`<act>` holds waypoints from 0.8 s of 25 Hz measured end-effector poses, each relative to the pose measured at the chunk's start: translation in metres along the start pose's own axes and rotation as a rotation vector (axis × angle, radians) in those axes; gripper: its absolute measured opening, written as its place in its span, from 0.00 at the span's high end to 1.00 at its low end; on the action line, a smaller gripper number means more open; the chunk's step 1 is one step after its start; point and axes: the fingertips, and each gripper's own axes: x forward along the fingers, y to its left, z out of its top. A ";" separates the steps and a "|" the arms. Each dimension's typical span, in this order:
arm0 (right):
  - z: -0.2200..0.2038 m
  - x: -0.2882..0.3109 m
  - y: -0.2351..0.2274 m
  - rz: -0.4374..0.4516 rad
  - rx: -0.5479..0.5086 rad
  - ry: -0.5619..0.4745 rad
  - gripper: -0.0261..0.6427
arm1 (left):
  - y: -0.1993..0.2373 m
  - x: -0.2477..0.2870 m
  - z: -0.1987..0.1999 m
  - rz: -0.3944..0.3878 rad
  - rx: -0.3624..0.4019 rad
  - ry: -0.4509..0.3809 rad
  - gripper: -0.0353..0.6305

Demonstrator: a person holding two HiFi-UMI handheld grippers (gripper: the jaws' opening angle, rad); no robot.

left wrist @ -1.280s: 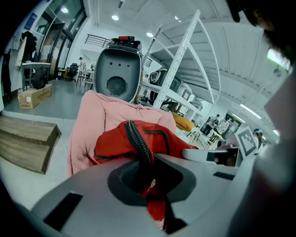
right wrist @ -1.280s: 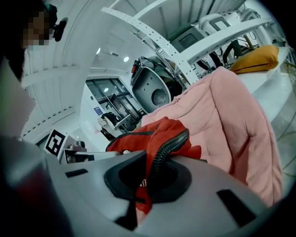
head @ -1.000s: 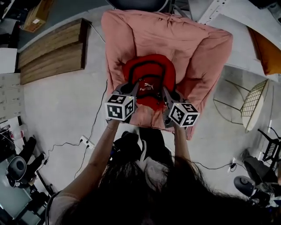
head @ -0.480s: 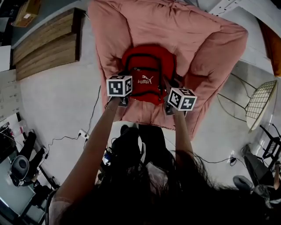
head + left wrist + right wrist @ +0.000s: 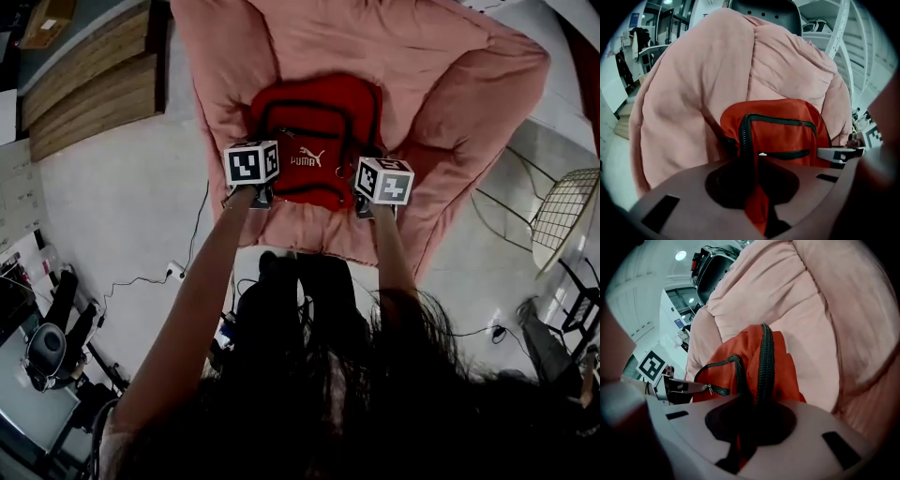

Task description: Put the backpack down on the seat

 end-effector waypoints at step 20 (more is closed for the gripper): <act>-0.035 -0.093 0.014 -0.187 -0.021 -0.016 0.62 | -0.015 -0.127 -0.007 -0.172 0.018 -0.212 0.53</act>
